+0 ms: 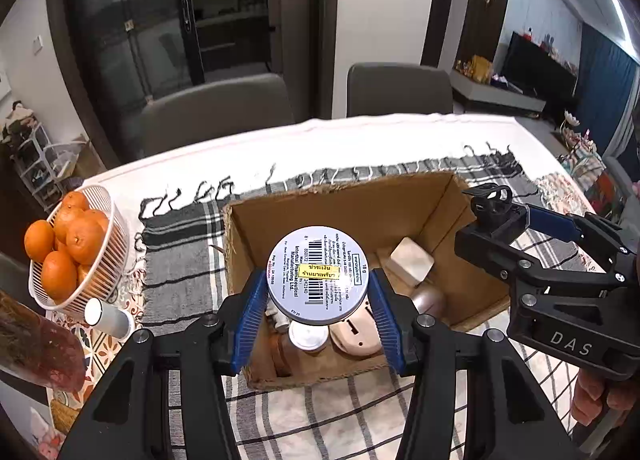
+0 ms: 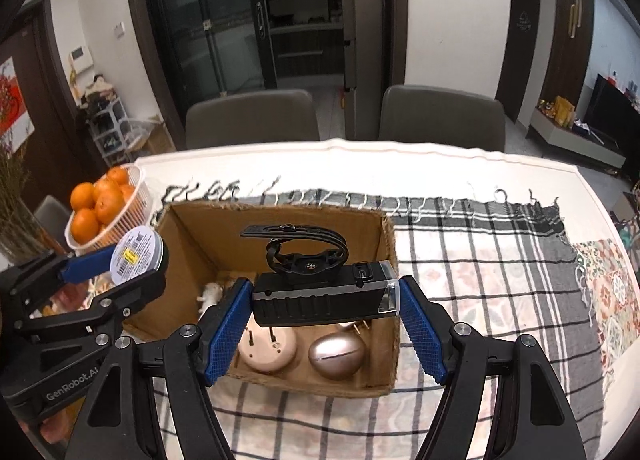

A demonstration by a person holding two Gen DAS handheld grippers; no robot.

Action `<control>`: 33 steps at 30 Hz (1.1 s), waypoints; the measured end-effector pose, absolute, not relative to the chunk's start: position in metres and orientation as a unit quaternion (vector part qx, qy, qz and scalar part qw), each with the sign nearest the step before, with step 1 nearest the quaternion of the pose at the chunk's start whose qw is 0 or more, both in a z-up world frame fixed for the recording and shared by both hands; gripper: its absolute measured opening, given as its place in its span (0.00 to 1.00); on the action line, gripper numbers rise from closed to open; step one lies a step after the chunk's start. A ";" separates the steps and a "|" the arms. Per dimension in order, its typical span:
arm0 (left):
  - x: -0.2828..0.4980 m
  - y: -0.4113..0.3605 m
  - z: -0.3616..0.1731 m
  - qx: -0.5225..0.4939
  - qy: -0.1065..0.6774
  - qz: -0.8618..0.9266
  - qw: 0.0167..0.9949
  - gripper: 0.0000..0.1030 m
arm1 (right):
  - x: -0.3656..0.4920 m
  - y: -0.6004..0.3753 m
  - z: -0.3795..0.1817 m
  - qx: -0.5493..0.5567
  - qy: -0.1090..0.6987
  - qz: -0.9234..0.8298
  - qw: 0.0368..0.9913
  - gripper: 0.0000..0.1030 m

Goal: Organize rigid objects

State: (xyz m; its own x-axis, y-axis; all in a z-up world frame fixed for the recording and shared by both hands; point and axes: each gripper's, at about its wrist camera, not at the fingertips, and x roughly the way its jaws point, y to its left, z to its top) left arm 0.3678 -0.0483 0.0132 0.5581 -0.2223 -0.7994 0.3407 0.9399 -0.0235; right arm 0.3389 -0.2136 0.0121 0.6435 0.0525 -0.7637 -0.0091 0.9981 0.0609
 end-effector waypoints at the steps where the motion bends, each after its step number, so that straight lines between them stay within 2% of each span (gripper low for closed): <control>1: 0.371 -0.048 0.010 0.069 0.448 -0.159 0.877 0.49 | 0.342 -0.214 0.009 0.025 0.427 0.016 0.904 0.72; 13: 0.392 -0.053 -0.020 0.087 0.494 -0.145 0.853 0.50 | 0.365 -0.215 -0.017 0.012 0.480 0.020 0.877 0.72; 16: 0.389 -0.052 -0.020 0.096 0.485 -0.136 0.859 0.60 | 0.366 -0.215 -0.019 0.005 0.485 0.017 0.874 0.72; 26: 0.360 -0.039 0.006 0.087 0.440 -0.108 0.887 0.66 | 0.344 -0.213 -0.009 0.016 0.471 0.008 0.882 0.73; 28: 0.349 -0.036 0.013 0.082 0.427 -0.103 0.894 0.69 | 0.335 -0.215 -0.003 0.020 0.463 0.005 0.886 0.73; 30: 0.339 -0.034 0.020 0.079 0.418 -0.099 0.900 0.76 | 0.326 -0.214 0.003 0.023 0.454 0.002 0.891 0.73; 33: 0.321 -0.031 0.029 0.072 0.402 -0.097 0.908 0.79 | 0.307 -0.212 0.015 0.022 0.434 -0.001 0.900 0.73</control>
